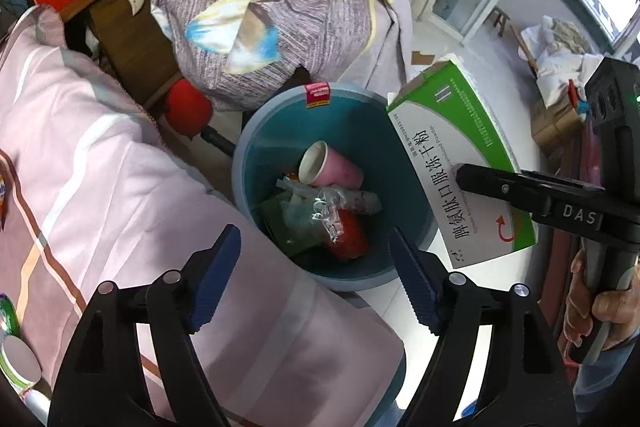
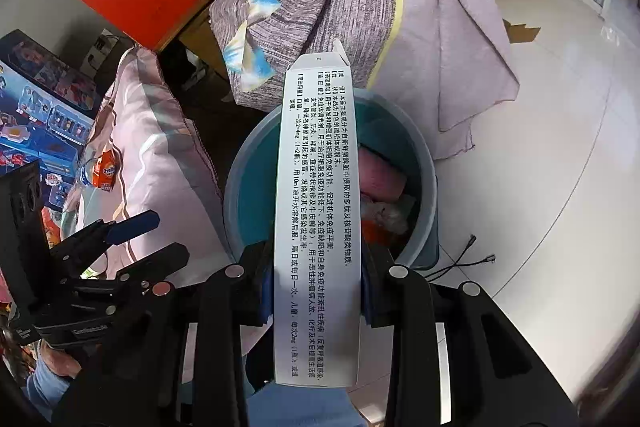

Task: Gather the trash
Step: 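Open both tools to drop the snack bag and medicine box into the bin, then move both tools back over the bed toward the jar and lid, then grasp the yellow-green lid with the left tool while the right tool grasps the white-green jar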

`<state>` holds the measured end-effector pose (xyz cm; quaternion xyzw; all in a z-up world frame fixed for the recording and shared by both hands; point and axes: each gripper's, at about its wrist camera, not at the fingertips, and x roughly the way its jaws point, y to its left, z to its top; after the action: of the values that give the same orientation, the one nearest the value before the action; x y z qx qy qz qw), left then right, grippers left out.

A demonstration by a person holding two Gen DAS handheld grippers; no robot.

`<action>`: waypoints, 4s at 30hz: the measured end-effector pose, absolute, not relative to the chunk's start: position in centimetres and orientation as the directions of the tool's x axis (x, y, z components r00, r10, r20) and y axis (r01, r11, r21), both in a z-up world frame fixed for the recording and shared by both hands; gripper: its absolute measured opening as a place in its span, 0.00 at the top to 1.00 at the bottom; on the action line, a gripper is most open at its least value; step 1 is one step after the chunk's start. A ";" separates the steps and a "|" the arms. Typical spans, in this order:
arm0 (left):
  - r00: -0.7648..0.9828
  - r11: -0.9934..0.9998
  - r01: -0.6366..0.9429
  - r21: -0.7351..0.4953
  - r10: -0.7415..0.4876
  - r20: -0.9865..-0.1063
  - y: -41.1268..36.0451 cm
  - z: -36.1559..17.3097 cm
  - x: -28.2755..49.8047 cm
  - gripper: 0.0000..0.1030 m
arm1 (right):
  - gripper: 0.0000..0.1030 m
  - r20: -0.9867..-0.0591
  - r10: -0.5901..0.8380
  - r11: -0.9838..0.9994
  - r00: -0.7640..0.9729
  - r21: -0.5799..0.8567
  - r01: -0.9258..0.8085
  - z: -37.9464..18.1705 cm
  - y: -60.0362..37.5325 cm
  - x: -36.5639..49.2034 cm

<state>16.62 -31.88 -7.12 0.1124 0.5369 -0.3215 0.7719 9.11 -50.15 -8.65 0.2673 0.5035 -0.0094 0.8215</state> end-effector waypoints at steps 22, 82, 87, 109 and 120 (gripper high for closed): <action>0.219 0.802 0.552 -0.228 -0.403 -0.889 -27.7 -6.6 16.9 0.10 | 0.29 -0.856 0.256 0.852 0.449 0.419 0.314 -9.9 -48.6 11.0; 0.367 0.931 0.238 -0.278 -0.351 -0.862 2.4 -7.7 1.2 0.06 | 0.24 -0.912 0.349 0.937 0.217 0.332 -0.111 -7.2 -17.4 6.5; 0.342 0.928 0.242 -0.282 -0.354 -0.870 2.0 -8.7 0.6 0.06 | 0.24 -0.914 0.351 0.936 0.205 0.336 -0.106 -7.7 -17.5 6.2; 0.481 0.954 0.156 -0.257 -0.300 -0.824 6.7 -7.1 3.4 0.47 | 0.24 -0.925 0.321 0.934 0.204 0.273 -0.229 -7.2 -13.1 10.0; 0.546 0.952 0.031 -0.304 -0.270 -0.793 13.6 -5.1 6.9 0.47 | 0.24 -0.931 0.288 0.878 0.226 0.163 -0.450 -4.5 -3.5 15.7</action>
<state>6.90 13.57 -5.09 -0.1280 0.4685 -0.0865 0.8699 15.74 -3.53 -4.46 -0.0703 0.5756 0.2366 0.7796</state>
